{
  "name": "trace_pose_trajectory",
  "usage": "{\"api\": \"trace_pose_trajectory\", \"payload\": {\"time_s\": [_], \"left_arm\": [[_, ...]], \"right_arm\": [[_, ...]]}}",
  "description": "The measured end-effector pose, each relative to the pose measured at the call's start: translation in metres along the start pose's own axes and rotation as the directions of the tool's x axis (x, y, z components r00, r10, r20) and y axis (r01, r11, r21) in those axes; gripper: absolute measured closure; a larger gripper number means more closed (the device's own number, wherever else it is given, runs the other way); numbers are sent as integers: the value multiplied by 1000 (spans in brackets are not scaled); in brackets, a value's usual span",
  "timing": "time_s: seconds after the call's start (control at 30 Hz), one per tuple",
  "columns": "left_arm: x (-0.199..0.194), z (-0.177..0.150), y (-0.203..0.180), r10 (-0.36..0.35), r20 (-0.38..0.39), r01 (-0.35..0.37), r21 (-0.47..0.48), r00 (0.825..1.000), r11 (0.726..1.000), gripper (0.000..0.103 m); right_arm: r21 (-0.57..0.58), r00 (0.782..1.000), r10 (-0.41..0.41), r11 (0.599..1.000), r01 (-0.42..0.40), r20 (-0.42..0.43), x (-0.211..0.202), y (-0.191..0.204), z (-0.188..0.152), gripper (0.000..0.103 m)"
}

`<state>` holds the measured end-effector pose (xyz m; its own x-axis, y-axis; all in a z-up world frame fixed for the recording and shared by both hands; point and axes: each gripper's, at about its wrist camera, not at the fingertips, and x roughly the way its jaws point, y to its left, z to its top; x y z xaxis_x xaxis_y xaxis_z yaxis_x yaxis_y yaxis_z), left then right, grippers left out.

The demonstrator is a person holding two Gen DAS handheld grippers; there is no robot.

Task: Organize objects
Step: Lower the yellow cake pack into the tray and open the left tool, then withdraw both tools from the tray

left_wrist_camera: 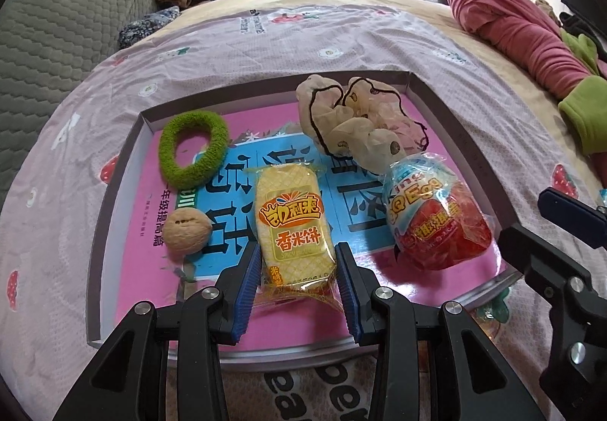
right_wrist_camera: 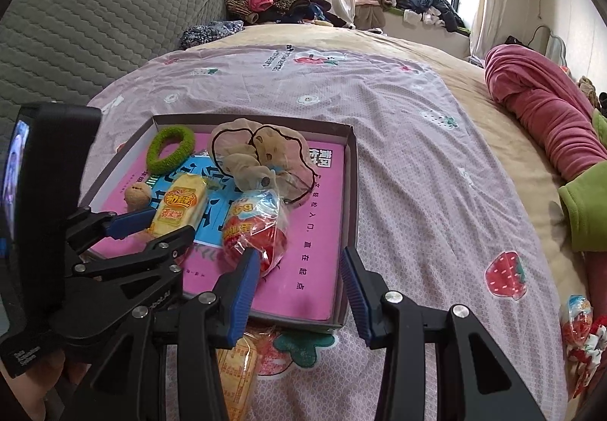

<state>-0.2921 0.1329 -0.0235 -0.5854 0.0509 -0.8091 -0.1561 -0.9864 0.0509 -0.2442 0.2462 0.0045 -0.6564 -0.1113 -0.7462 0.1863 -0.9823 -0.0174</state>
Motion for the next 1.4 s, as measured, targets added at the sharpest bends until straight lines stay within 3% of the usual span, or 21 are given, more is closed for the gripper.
{"api": "trace_pose_trajectory", "payload": {"time_s": [0.5, 0.7, 0.77, 0.8, 1.0, 1.1, 1.4], "left_arm": [[9, 2, 3, 19, -2, -19, -14, 1000, 1000, 60], [9, 0, 8, 24, -7, -24, -29, 1000, 999, 52], [7, -1, 10, 29, -6, -29, -29, 1000, 999, 39], [6, -2, 11, 31, -2, -31, -31, 1000, 999, 37], [-10, -4, 17, 36, 10, -36, -32, 999, 999, 36], [-18, -5, 21, 36, 12, -36, -38, 999, 999, 28], [-51, -13, 32, 54, 34, -52, -51, 998, 997, 26]], "right_arm": [[14, 1000, -4, 1000, 4, 5, 2, -2, -1, 58], [22, 1000, -7, 1000, 7, 3, 3, -4, -2, 58], [25, 1000, -4, 1000, 4, 3, 3, -5, -2, 58], [27, 1000, -3, 1000, 3, 3, 2, -5, -2, 58], [29, 1000, -4, 1000, 4, 3, -4, -5, -2, 58], [36, 1000, -3, 999, 3, 6, -11, -5, -3, 52], [47, 999, -20, 999, 18, 31, -41, -5, -4, 31]]}}
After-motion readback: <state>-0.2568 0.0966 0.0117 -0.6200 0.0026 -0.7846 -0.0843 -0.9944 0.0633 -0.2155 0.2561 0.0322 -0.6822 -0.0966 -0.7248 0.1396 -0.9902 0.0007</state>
